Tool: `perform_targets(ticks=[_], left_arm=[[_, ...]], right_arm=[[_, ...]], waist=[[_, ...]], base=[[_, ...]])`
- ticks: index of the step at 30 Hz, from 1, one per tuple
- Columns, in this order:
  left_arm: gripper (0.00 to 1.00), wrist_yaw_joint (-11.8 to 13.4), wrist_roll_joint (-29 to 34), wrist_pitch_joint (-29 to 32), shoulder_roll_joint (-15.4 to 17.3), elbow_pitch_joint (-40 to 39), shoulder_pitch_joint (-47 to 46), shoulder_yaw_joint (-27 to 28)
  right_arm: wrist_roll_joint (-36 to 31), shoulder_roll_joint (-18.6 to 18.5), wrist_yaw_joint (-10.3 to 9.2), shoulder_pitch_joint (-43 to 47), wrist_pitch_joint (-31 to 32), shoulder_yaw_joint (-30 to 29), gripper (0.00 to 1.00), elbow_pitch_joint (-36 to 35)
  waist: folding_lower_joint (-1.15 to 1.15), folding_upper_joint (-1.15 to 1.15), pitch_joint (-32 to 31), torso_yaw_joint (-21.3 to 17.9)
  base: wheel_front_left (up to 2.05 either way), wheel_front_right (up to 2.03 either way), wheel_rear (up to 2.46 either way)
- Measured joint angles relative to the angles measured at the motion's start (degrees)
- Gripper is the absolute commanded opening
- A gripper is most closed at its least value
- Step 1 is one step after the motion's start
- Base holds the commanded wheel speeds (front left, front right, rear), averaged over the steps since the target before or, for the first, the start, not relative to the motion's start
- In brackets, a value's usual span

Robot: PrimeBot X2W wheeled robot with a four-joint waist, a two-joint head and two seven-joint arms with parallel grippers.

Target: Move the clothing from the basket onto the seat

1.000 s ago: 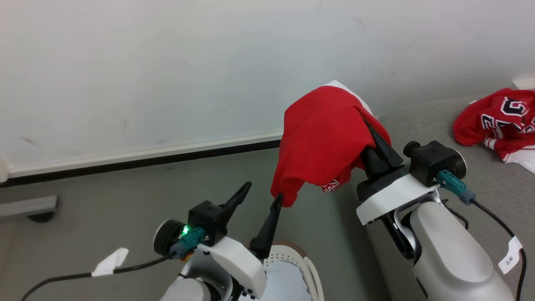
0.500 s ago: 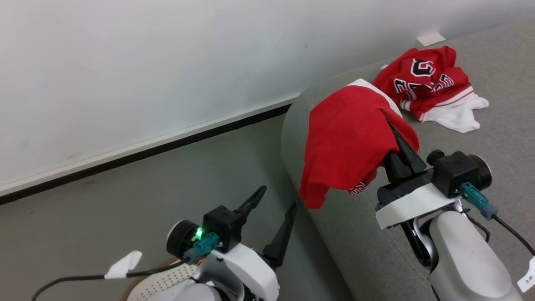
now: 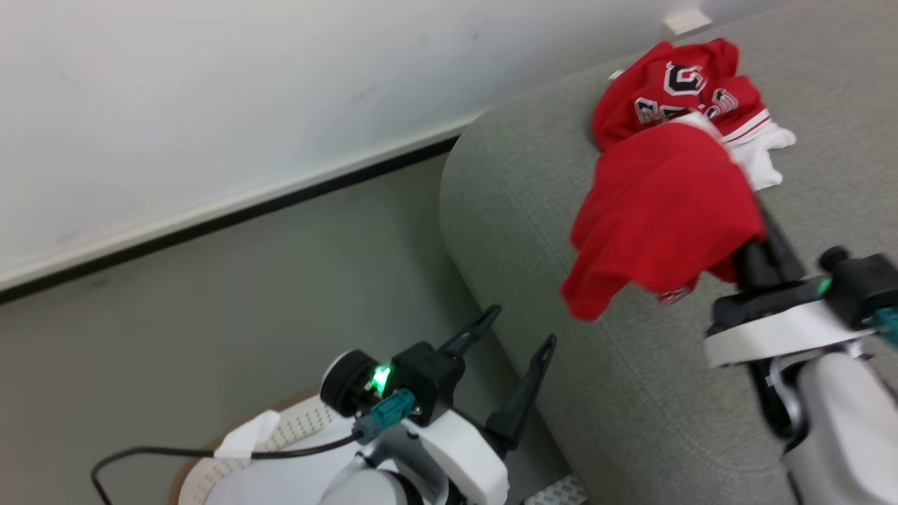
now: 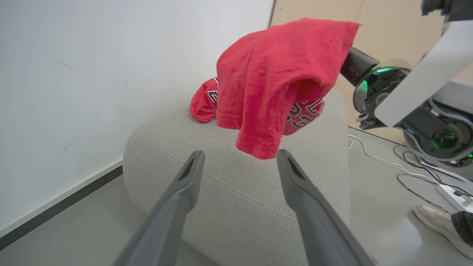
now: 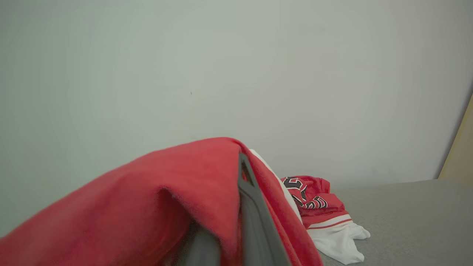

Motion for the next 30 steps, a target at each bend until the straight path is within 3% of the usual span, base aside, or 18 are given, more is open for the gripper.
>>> perform_targets(ticks=[10,17,18,20,23,27,28,30], left_arm=[[1.00,-2.2,3.8,0.8,0.1,-2.2,-8.0,-1.6],[1.00,-3.5,5.6,0.4,0.4,-3.8,-13.1,-1.7],[1.00,-3.8,6.0,-0.6,0.4,-4.4,-14.5,-1.7],[1.00,-3.9,6.3,-0.8,0.4,-4.6,-15.1,-1.7],[1.00,-4.2,7.1,-2.1,0.2,-4.8,-16.8,-1.7],[1.00,-4.1,7.1,-3.2,0.1,-4.3,-17.1,-1.6],[1.00,-4.0,7.1,-3.5,0.2,-3.9,-17.1,-1.6],[1.00,-3.9,7.1,-4.1,0.3,-3.2,-17.0,-1.4]], right_arm=[[3.1,-6.6,0.00,-12.0,0.0,-15.5,0.00,2.8],[7.4,-13.7,-0.01,-22.3,0.0,-26.1,0.00,11.5],[9.1,-15.9,-0.01,-25.5,0.0,-29.2,0.00,15.4],[9.0,-17.1,0.00,-26.6,0.0,-30.5,0.00,17.1],[7.8,-20.6,0.00,-30.4,0.0,-38.0,0.00,24.8],[4.5,-22.0,-0.01,-31.0,0.0,-42.1,0.02,30.0],[4.0,-21.9,-0.01,-31.1,0.0,-43.4,0.16,31.2],[2.1,-21.0,-0.01,-31.1,0.0,-45.1,0.57,33.0]], waist=[[0.00,0.00,10.7,4.8],[0.01,0.00,19.6,8.5],[0.01,0.00,22.5,9.7],[0.02,0.00,23.9,10.3],[0.02,0.00,28.8,12.6],[0.02,0.00,30.9,14.6],[0.02,0.00,31.3,15.2],[0.02,0.00,31.7,16.2]], base=[[0.00,0.00,0.00],[0.00,0.00,0.00],[0.00,0.00,0.00],[0.00,0.00,0.00],[0.00,0.00,0.00],[0.00,0.00,0.00],[0.00,0.00,0.00],[0.00,0.00,0.00]])
